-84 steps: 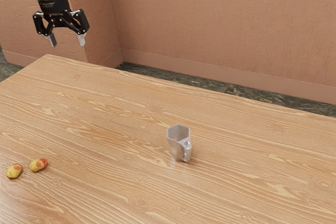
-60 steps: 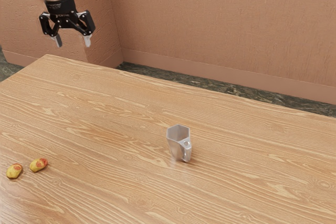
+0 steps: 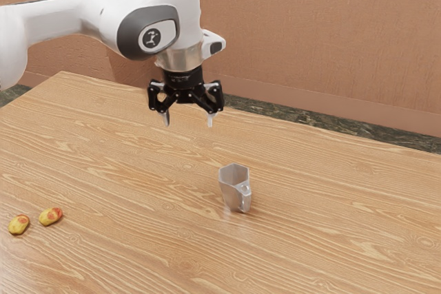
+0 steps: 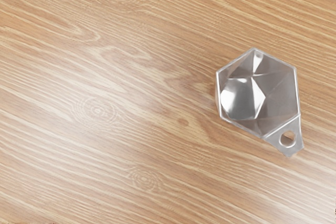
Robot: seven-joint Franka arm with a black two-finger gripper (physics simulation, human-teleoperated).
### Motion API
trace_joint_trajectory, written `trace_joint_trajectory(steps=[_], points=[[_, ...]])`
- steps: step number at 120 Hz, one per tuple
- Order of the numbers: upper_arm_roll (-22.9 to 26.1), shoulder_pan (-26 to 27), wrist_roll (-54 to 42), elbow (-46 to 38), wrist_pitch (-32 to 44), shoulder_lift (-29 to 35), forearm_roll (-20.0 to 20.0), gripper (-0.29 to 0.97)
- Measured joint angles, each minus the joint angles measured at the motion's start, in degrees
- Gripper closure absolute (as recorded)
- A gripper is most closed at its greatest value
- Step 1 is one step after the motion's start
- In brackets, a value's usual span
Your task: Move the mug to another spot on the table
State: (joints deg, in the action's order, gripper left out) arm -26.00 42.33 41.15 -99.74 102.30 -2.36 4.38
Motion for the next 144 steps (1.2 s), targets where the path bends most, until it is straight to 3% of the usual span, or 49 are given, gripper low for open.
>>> trace_joint_trajectory(steps=[7,30,48,60,92,144], points=[[0.08,0.50,4.07,-1.73,2.82,-0.04,0.85,0.00],[1.00,6.12,16.78,-2.68,10.68,-4.04,9.63,0.00],[1.04,7.55,26.03,-2.62,15.71,-8.00,12.04,0.00],[1.04,7.20,32.25,-2.62,18.41,-10.44,11.23,0.00],[0.94,6.79,45.98,-3.20,21.10,-17.60,3.29,0.00],[0.42,7.61,57.98,-3.03,23.25,-24.68,6.81,0.00]])
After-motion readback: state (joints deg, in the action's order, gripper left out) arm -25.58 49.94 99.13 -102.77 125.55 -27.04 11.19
